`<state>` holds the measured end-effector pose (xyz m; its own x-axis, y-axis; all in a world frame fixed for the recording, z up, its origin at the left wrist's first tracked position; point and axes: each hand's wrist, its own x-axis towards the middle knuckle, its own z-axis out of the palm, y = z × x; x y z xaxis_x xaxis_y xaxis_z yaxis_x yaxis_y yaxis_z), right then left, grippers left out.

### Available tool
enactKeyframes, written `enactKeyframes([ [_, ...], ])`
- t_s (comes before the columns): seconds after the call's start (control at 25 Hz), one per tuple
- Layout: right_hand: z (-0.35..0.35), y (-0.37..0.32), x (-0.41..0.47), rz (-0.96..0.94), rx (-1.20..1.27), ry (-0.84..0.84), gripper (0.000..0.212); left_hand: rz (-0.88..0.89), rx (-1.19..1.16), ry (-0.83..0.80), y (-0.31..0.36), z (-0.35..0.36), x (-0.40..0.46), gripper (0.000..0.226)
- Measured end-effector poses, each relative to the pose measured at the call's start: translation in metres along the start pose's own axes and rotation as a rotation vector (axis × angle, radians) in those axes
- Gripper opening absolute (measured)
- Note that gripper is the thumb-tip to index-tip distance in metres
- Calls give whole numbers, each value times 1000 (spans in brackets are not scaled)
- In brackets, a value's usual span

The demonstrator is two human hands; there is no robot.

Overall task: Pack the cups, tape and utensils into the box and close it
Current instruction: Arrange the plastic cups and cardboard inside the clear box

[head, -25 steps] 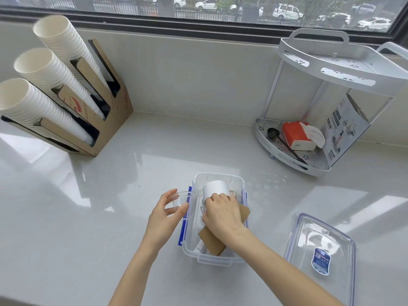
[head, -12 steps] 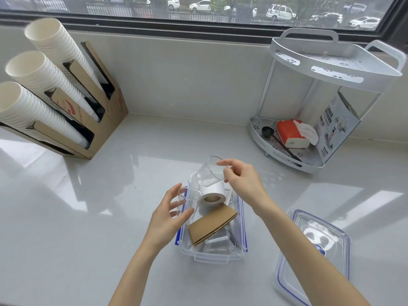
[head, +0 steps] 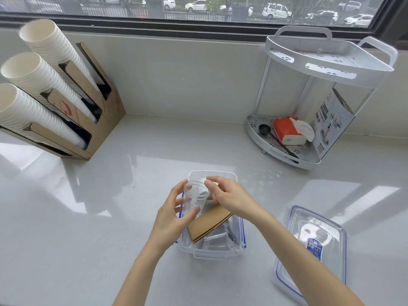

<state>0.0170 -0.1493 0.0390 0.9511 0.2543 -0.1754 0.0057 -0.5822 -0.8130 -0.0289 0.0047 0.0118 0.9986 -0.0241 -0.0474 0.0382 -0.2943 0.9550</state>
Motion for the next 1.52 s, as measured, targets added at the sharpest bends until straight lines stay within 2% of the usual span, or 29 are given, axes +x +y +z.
enactKeyframes([
  [0.12, -7, 7, -6, 44, -17, 20, 22, -23, -9, 45, -1, -1, 1, 63],
  [0.28, -2, 24, -21, -76, -501, -239, 24, -37, -13, 62, -4, -3, 2, 64],
  [0.44, 9, 30, -28, -88, -755, -386, 33, -47, 1, 55, -6, -2, 2, 64],
  [0.52, 11, 29, -29, -98, -806, -388, 35, -53, -5, 55, -7, -1, 2, 64],
  [0.64, 17, 28, -30, -124, -877, -347, 23, -52, -3, 53, -6, -1, 3, 63],
  [0.72, 21, 29, -30, -131, -901, -326, 23, -51, 5, 54, -6, -1, 3, 63],
  [0.84, 19, 32, -29, -144, -863, -323, 24, -48, 14, 54, -5, -1, 3, 63],
  [0.92, 15, 36, -29, -144, -782, -343, 32, -49, 11, 55, -5, -1, 2, 63],
  [1.04, 5, 36, -30, -118, -600, -353, 38, -52, 8, 60, -2, -2, 2, 63],
  [1.24, -23, 22, -34, -89, -255, -292, 34, -65, -11, 91, 2, -8, 4, 64],
  [1.4, -42, 14, -32, -122, -50, -127, 26, -60, 14, 54, 1, -6, 5, 64],
  [1.52, -49, 2, -29, -190, 51, 85, 36, -29, 80, -15, 0, 2, 4, 63],
])
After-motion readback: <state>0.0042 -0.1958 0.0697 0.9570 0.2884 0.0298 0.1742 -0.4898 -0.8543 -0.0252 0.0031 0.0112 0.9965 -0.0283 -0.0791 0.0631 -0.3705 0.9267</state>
